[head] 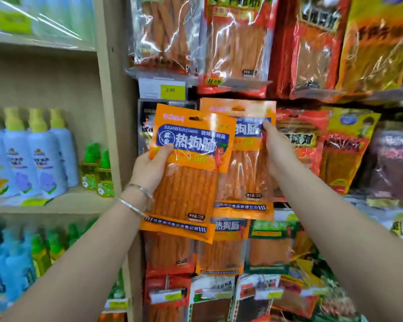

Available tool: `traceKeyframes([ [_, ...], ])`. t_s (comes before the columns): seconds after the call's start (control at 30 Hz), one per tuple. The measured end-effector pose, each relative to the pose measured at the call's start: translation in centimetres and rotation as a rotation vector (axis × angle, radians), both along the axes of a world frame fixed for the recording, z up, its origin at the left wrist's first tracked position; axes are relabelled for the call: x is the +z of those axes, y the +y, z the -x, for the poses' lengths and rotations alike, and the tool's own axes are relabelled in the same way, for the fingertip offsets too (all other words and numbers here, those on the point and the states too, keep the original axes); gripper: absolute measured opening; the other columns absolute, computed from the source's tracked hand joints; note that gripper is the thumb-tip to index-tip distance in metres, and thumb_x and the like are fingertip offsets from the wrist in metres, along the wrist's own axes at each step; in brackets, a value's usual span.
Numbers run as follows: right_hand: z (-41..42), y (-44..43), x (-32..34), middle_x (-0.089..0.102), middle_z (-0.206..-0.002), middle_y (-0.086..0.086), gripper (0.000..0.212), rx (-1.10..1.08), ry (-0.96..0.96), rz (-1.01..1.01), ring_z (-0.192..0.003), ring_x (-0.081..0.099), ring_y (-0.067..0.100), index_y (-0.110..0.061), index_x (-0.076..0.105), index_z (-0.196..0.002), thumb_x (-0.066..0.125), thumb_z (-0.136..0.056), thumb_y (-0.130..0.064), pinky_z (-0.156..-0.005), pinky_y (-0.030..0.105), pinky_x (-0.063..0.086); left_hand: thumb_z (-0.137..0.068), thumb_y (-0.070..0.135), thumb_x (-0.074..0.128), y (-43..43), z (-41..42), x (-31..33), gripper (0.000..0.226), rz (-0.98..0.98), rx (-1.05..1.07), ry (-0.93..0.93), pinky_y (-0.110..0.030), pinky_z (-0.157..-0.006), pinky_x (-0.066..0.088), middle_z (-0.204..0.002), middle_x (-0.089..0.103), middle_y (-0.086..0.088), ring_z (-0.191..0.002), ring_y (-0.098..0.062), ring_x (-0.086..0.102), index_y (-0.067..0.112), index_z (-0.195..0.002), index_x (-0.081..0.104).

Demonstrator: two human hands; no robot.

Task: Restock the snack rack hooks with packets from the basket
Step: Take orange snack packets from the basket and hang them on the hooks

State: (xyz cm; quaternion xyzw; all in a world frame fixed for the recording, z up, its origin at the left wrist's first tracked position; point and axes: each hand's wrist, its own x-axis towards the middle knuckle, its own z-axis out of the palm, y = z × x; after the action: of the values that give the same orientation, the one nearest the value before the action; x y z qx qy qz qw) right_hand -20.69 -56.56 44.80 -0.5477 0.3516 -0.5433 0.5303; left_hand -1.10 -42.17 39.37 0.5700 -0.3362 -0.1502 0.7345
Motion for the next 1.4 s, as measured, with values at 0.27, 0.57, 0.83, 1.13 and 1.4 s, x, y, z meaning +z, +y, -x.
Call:
traceKeyframes([
  [0.27,-2.2,-3.5,1.1,0.068,-0.057,-0.004,0.021,0.019,-0.078,0.042,-0.047,0.063,0.010,-0.015,0.064,-0.084,0.053,-0.091,-0.031,-0.044,0.017,0.048,-0.085,0.043,0.063,-3.2,-1.3,0.6,0.035,-0.027,-0.105,-0.082,-0.016,-0.048,0.049,-0.061,0.071,0.005,-0.055,-0.008,0.067,0.022,-0.058,0.073],
  [0.57,-1.4,-4.6,-0.8,0.061,-0.075,0.021,0.052,-0.085,0.137,0.204,-0.064,0.057,0.023,0.000,0.063,-0.082,0.050,-0.092,-0.049,-0.062,0.029,0.038,-0.081,0.056,0.060,-5.2,-0.7,0.7,0.037,-0.118,-0.136,-0.067,-0.035,-0.072,0.053,-0.069,0.073,0.002,-0.065,-0.017,0.071,0.021,-0.072,0.069],
  [0.83,0.3,-5.7,-3.2,0.045,-0.073,-0.006,0.020,-0.235,0.095,0.452,-0.066,0.044,0.009,-0.023,0.046,-0.081,0.063,-0.088,-0.032,-0.063,0.023,0.038,-0.075,0.061,0.059,-6.9,2.0,0.3,0.032,-0.077,-0.089,-0.075,-0.042,-0.082,0.055,-0.070,0.071,0.001,-0.073,-0.024,0.069,0.037,-0.057,0.071],
  [1.13,0.2,-3.9,-3.0,0.071,-0.105,-0.009,0.036,0.097,-0.064,0.258,-0.103,0.064,0.013,-0.028,0.066,-0.103,0.061,-0.082,-0.057,-0.094,0.046,0.049,-0.081,0.046,0.066,-8.0,4.2,0.6,0.020,-0.059,-0.184,-0.258,-0.041,-0.078,0.053,-0.081,0.073,0.006,-0.076,-0.011,0.069,0.027,-0.077,0.069],
  [1.4,1.2,-4.1,-2.3,0.070,-0.086,-0.010,0.020,0.020,0.060,0.457,-0.076,0.064,-0.001,-0.028,0.066,-0.079,0.060,-0.088,-0.045,-0.069,0.025,0.046,-0.087,0.009,0.059,-7.4,4.3,4.7,0.074,0.130,-0.113,-0.607,-0.030,-0.110,0.033,-0.143,0.034,0.020,-0.131,0.001,0.036,0.028,-0.148,0.021],
])
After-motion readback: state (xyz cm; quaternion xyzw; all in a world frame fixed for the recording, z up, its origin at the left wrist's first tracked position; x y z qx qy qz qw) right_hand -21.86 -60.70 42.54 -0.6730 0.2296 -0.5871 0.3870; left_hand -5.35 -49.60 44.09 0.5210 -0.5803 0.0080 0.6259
